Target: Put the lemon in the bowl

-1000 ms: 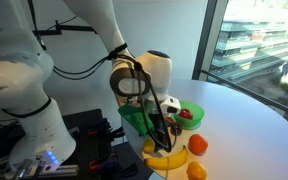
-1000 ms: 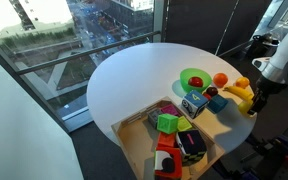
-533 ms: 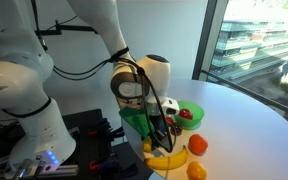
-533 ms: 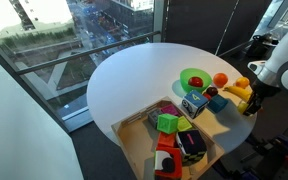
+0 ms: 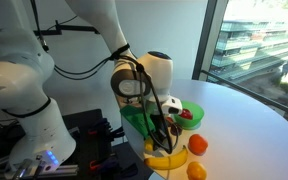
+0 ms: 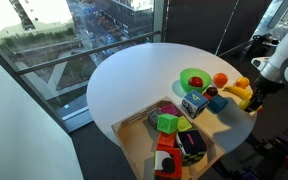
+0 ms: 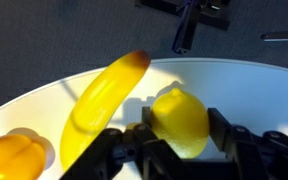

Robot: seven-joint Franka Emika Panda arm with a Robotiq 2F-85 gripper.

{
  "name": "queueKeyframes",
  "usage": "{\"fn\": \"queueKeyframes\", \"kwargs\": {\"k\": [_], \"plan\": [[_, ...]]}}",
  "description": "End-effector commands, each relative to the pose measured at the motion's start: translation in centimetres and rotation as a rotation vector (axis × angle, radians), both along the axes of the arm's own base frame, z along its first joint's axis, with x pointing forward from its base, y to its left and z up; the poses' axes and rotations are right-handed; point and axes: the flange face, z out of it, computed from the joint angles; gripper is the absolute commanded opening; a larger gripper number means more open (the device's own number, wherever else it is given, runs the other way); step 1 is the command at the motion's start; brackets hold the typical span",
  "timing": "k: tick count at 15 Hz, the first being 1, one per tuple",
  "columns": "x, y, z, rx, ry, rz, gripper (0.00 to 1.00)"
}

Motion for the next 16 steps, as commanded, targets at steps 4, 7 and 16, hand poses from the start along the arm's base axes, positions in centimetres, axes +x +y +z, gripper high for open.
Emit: {"fn": "queueKeyframes", "kwargs": {"k": [4,7,16], "plan": [[1.2,-0.8,5.7,0.037,-0.053,-0.119,0.33],[2.6,-0.9,8.0,0.046,-0.105,-0.166,0.33],[9.0,0.5,11.9,0.032,-0.211,-0.339,0.33]]}}
